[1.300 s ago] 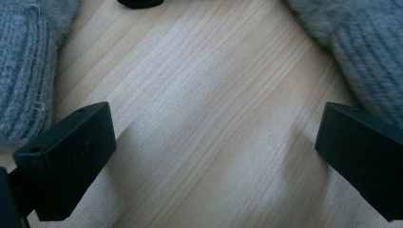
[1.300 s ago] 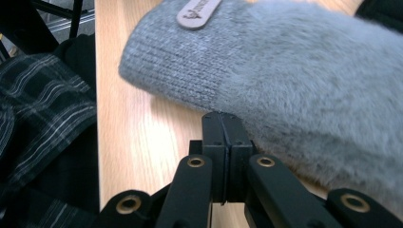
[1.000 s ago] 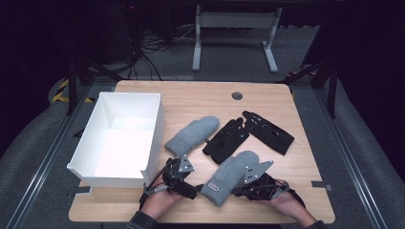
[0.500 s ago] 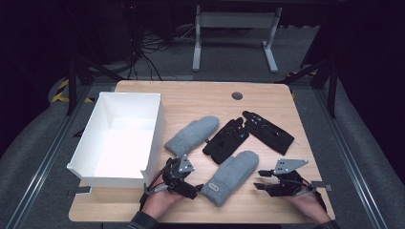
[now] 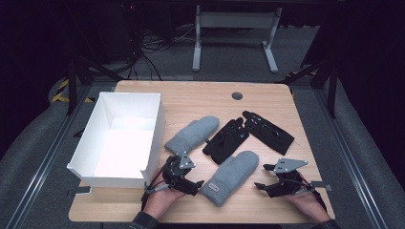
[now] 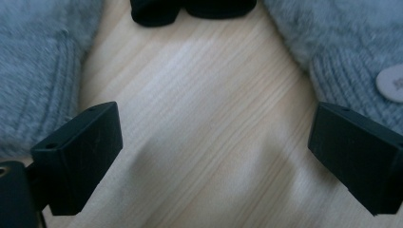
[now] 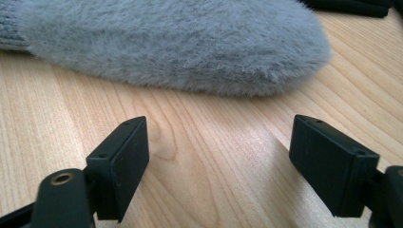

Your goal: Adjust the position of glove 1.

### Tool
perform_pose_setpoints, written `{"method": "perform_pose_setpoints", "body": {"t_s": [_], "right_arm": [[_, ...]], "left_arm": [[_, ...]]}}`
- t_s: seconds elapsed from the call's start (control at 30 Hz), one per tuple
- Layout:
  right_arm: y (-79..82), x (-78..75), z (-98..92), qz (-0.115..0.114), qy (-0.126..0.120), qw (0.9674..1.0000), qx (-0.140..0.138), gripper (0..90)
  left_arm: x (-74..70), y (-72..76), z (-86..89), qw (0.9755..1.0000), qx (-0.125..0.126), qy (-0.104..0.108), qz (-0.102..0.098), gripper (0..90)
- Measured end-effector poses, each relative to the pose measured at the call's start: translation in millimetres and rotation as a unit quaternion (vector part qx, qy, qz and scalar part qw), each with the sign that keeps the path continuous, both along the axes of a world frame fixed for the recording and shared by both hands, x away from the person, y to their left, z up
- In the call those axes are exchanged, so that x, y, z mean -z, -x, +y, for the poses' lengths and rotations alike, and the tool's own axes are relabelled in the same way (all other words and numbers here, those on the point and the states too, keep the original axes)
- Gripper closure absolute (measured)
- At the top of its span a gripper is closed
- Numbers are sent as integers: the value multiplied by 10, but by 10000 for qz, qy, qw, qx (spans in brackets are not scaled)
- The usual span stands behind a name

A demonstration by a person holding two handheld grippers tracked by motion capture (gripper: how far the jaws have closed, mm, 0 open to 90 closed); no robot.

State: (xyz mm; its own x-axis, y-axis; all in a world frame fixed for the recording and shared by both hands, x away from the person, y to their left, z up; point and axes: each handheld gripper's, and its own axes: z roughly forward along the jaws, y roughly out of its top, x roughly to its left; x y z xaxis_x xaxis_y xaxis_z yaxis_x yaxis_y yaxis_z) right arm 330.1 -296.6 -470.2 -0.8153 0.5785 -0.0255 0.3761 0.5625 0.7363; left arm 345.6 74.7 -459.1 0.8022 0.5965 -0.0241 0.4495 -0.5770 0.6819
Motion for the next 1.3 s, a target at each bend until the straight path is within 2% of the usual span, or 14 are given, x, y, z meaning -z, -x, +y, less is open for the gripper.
{"method": "perform_pose_setpoints", "body": {"t_s": [0.2,0.33,0.43,0.6,0.8,0.87,0.93,0.97,1.03,1.1,1.13,1.2,1.3], "right_arm": [[0,1,5,15,15,10000,-30,187],[-1,2,6,17,21,10000,-37,182],[-1,2,6,19,21,10000,-39,180],[1,2,6,27,29,10000,-45,175],[0,1,6,28,32,10000,-46,175],[0,1,6,31,28,10000,-49,175],[0,1,5,31,27,10000,-52,175],[0,1,5,32,26,10000,-49,175],[-1,2,5,26,18,10000,-45,176],[-1,2,5,26,19,10000,-45,176],[-1,1,4,31,23,10000,-49,176],[0,2,5,26,18,10000,-43,175],[0,2,5,26,19,10000,-42,176]], "left_arm": [[-125,-103,-38,9999,-103,74,54,75],[-187,-195,-64,9997,-241,11,5,82],[-238,-273,-91,9995,-289,118,69,129],[-350,-388,-143,9989,-443,174,30,161],[-447,-602,-180,9981,-579,193,0,205],[-459,-676,-187,9977,-642,218,30,229],[-471,-758,-183,9971,-737,162,-53,237],[-467,-799,-180,9968,-776,196,-52,248],[-464,-889,-170,9963,-853,97,-48,251],[-452,-971,-149,9958,-908,114,-84,266],[-442,-1015,-140,9956,-927,149,-33,270],[-414,-1087,-128,9951,-983,53,0,274],[-349,-1169,-121,9945,-1043,65,91,275]]}}
